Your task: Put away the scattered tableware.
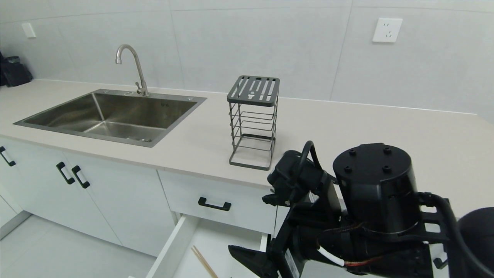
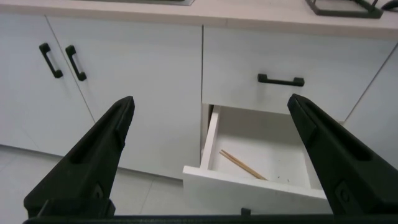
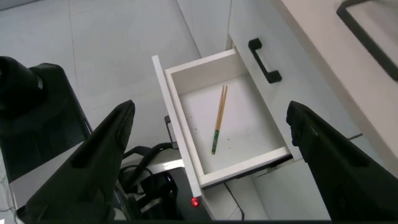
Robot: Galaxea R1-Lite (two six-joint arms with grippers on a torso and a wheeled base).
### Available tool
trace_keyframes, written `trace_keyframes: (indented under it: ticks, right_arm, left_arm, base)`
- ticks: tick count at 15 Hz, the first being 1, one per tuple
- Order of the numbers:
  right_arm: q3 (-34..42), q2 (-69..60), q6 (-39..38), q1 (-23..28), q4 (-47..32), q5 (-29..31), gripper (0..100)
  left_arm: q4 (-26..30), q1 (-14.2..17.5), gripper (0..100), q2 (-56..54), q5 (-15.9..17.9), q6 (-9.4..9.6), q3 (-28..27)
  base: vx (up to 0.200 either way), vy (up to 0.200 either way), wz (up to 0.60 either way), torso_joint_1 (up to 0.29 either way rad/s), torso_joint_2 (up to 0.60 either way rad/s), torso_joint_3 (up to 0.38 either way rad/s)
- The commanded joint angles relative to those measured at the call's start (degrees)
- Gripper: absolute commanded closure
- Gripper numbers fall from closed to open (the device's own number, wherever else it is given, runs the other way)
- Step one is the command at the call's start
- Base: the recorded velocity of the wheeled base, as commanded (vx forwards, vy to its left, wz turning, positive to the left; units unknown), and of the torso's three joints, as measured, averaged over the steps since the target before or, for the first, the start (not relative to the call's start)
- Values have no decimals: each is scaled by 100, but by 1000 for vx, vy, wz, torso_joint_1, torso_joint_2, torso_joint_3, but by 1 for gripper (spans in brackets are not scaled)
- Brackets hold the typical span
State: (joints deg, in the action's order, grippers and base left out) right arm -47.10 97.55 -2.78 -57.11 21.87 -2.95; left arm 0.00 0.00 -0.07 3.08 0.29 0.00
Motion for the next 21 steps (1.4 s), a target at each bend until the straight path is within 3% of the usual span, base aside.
trace_keyframes:
  ticks: [1,6,8,13,21]
  right_arm:
    - [-176,124,14,25,-130,-4,0]
    - [-317,229,111,420,-1194,-118,0]
    - [-317,238,489,587,-1396,-180,0]
    - [-299,449,726,1361,-1291,225,0]
    - [-282,836,665,2521,-948,225,0]
  left_arm:
    - [0,0,0,7,-1,-3,0]
    - [0,0,0,7,-1,6,0]
    - [0,0,0,7,-1,-3,0]
    - [0,0,0,7,-1,-3,0]
    - [0,0,0,7,-1,6,0]
  base:
    - [0,0,0,286,-510,-242]
    - [0,0,0,262,-497,-239]
    - [0,0,0,78,-144,-68]
    - [0,0,0,7,-13,-4]
    - [0,0,0,0,0,0]
